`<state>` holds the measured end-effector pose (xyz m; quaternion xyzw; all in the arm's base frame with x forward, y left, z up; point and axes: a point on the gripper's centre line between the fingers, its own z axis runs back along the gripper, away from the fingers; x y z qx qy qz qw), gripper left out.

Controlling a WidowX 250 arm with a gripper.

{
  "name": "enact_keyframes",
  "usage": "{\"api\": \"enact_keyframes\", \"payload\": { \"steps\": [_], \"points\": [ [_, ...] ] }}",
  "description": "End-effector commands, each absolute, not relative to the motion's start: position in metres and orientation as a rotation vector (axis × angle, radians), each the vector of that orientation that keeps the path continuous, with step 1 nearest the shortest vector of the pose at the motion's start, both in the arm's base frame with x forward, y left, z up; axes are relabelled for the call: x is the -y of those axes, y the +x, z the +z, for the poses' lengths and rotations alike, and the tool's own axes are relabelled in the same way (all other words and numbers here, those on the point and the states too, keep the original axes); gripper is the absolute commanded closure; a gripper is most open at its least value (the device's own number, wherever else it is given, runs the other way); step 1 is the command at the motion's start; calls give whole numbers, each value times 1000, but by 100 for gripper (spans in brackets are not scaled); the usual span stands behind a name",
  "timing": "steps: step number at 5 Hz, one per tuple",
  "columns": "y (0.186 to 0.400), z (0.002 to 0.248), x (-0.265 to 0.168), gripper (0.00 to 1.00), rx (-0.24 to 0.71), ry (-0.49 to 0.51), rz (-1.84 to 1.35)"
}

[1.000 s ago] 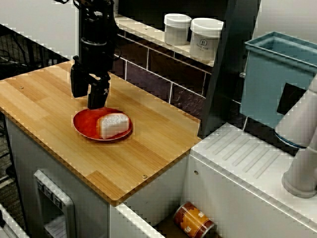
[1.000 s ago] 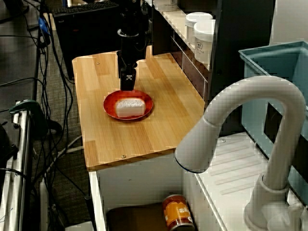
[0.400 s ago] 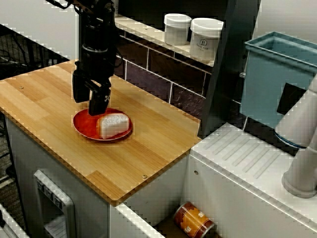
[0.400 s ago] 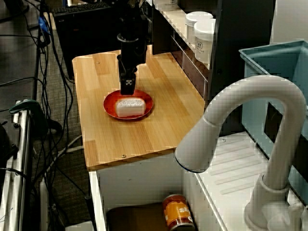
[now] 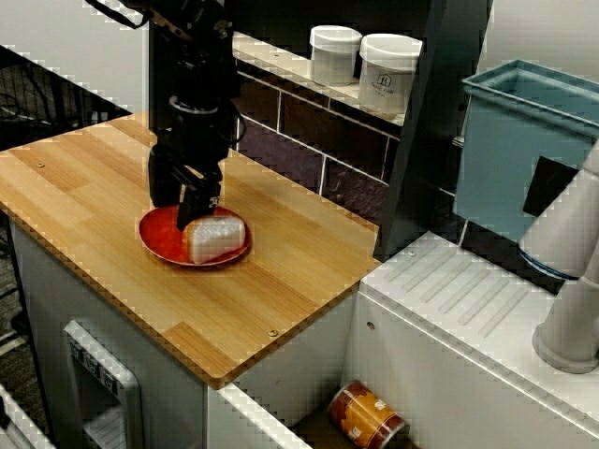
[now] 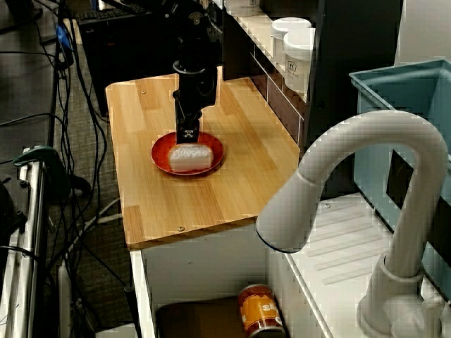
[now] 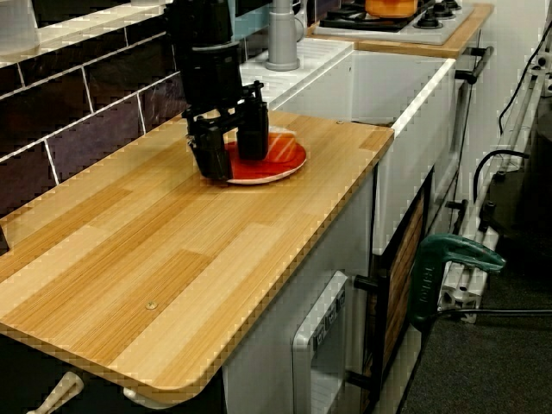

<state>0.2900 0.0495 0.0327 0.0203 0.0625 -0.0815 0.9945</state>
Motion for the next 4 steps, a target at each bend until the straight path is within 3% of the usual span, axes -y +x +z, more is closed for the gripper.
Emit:
{"api": "enact_keyframes", "payload": {
  "steps": [1, 2, 4],
  "points": [
    [276, 55, -24, 0, -101, 23, -211],
    [274, 58, -22, 0, -100, 26, -214],
    [279, 98, -37, 0, -49, -33, -222]
  ]
}}
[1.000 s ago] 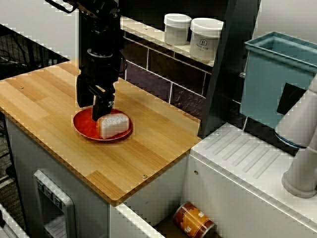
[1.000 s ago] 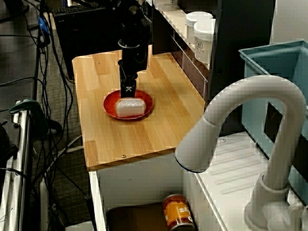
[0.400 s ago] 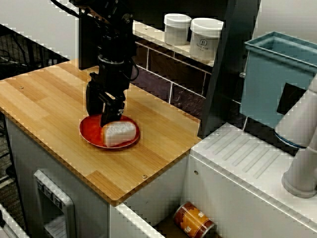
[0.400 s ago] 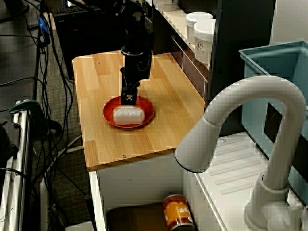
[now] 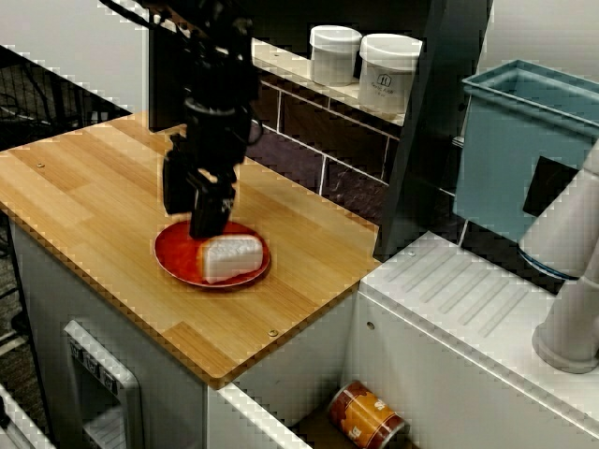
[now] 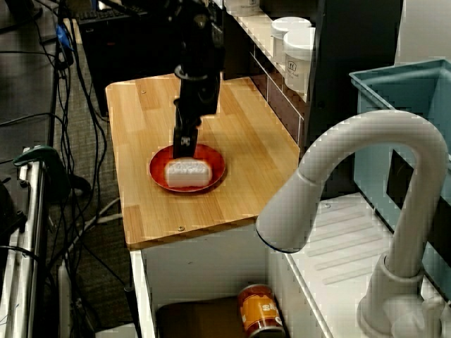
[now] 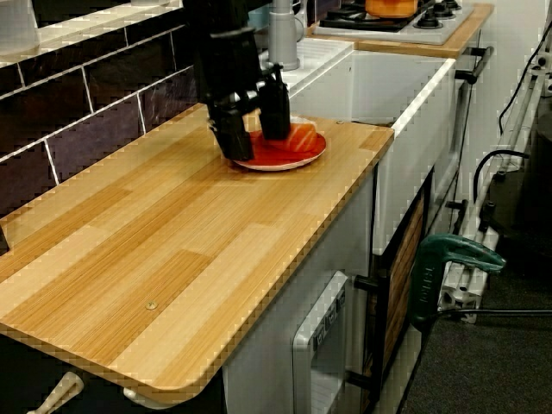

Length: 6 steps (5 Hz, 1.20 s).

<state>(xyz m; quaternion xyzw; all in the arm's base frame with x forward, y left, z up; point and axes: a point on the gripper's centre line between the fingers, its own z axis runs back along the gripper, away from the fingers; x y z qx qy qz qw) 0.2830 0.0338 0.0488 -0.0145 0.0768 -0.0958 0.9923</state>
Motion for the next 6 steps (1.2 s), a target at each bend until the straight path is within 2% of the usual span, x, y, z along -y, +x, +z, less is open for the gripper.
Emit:
{"api": "enact_keyframes", "payload": {
  "steps": [1, 2, 3, 6],
  "points": [
    [278, 113, -27, 0, -33, -27, -248],
    [275, 118, -14, 0, -33, -36, -270],
    [270, 112, 2, 0, -56, -49, -291],
    [262, 83, 27, 0, -89, -43, -288]
  ]
}}
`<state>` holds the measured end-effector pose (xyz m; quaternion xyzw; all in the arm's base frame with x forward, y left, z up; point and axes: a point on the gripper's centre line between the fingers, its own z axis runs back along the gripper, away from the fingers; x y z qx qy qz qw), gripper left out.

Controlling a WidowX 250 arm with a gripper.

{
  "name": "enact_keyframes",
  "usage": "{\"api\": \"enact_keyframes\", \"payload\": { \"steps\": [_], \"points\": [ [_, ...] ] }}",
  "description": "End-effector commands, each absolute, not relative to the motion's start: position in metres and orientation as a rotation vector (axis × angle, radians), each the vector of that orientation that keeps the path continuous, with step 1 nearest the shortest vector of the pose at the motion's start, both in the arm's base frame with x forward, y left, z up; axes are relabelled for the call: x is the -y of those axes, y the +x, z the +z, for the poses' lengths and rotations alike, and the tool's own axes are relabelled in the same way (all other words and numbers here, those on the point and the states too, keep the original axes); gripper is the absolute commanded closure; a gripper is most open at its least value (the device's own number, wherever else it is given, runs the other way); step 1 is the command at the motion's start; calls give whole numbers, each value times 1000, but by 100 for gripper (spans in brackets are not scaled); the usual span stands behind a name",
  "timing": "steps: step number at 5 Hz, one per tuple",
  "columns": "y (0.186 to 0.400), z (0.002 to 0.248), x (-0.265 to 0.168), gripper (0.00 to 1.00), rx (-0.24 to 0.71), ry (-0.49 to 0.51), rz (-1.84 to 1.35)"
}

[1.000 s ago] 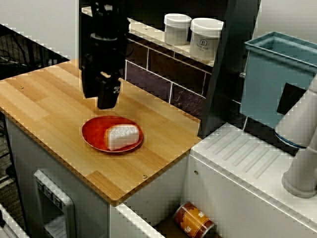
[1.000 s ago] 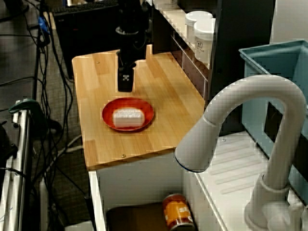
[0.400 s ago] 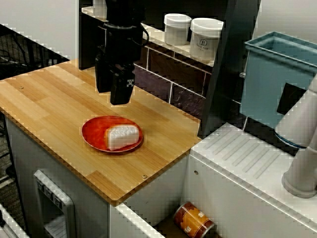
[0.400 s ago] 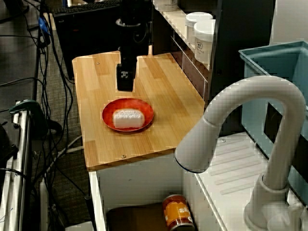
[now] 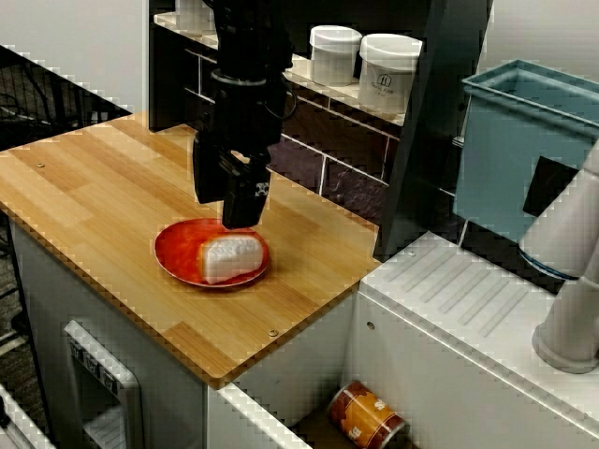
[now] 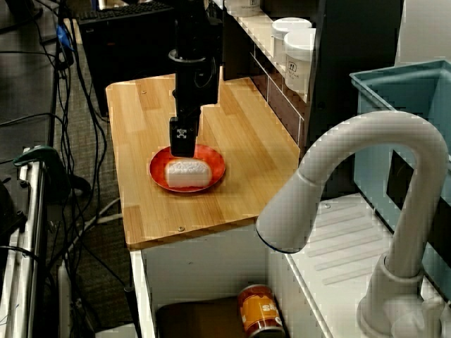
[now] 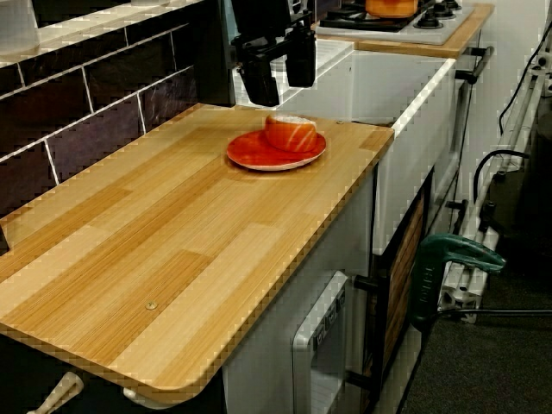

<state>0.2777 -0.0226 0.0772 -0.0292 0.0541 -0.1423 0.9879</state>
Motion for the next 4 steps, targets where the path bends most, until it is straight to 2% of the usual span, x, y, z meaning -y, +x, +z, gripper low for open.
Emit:
{"api": "enact_keyframes", "payload": {
  "steps": [1, 4],
  "points": [
    [261, 76, 23, 0, -94, -29, -278],
    [255, 56, 12, 0, -106, 5, -258]
  ]
}}
